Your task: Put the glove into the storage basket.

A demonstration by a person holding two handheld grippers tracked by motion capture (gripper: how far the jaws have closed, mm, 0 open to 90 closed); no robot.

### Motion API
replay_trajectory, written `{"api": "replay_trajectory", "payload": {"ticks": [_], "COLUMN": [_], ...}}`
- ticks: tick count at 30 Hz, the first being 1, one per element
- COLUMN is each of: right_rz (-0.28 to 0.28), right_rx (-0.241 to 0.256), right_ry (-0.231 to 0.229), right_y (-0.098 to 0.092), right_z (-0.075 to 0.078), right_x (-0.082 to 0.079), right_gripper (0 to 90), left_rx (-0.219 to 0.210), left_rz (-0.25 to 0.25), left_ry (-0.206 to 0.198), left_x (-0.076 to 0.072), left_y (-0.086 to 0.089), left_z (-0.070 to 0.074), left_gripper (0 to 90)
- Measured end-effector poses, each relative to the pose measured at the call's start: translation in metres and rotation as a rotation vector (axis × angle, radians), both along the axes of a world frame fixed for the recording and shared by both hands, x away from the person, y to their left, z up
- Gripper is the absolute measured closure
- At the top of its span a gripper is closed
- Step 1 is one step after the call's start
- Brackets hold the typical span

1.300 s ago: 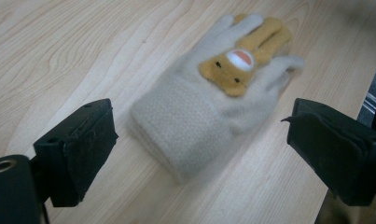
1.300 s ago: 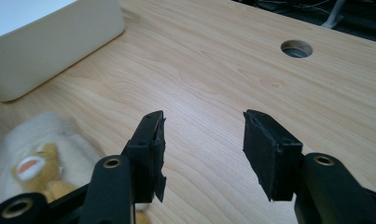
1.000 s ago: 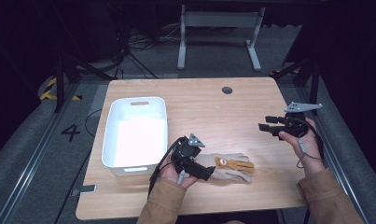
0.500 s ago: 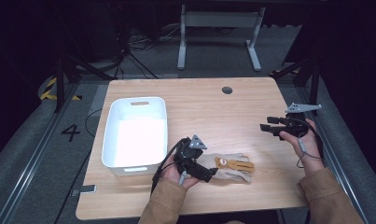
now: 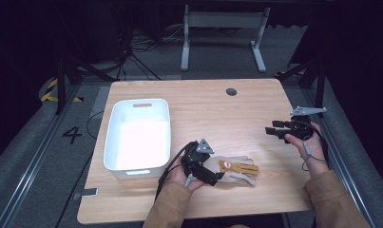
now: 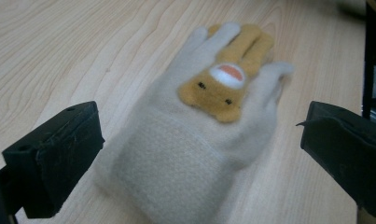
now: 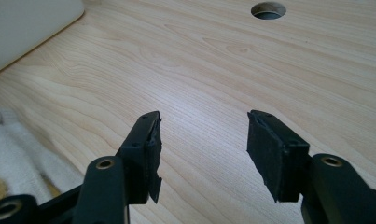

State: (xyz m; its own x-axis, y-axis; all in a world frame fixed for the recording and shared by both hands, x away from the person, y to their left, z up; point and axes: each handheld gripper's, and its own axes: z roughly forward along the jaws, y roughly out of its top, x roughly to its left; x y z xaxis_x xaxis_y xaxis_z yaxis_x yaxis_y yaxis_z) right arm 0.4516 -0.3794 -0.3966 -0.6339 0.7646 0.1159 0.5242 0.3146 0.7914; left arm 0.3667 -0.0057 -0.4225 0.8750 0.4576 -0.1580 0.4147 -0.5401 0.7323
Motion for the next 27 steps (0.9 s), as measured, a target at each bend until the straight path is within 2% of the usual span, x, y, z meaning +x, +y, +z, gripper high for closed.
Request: {"api": "replay_trajectory", "payload": {"ticks": [7,11,15,22,27], "right_rz": [0.014,0.015,0.023,0.035,0.038], "right_rx": [-0.005,-0.006,-0.006,-0.013,-0.011], "right_ry": [0.020,0.023,0.031,0.047,0.049], "right_y": [0.002,0.003,0.003,0.006,0.006], "right_z": [-0.003,-0.003,-0.004,-0.007,-0.007], "right_x": [0.001,0.001,0.001,0.002,0.002], "right_gripper": [46.6,46.7,46.7,47.0,46.9], "left_rx": [0.042,0.077,0.085,0.127,0.177], "left_rz": [-0.019,-0.048,-0.073,-0.081,-0.083], "left_ry": [-0.002,-0.013,-0.007,-0.003,-0.014], "left_x": [0.002,0.003,0.007,0.011,0.011], "left_y": [-0.012,-0.020,-0.024,-0.030,-0.035], "left_z": [-0.009,-0.012,-0.017,-0.025,-0.028], "left_gripper": [0.0,0.0,0.0,0.0,0.0]}}
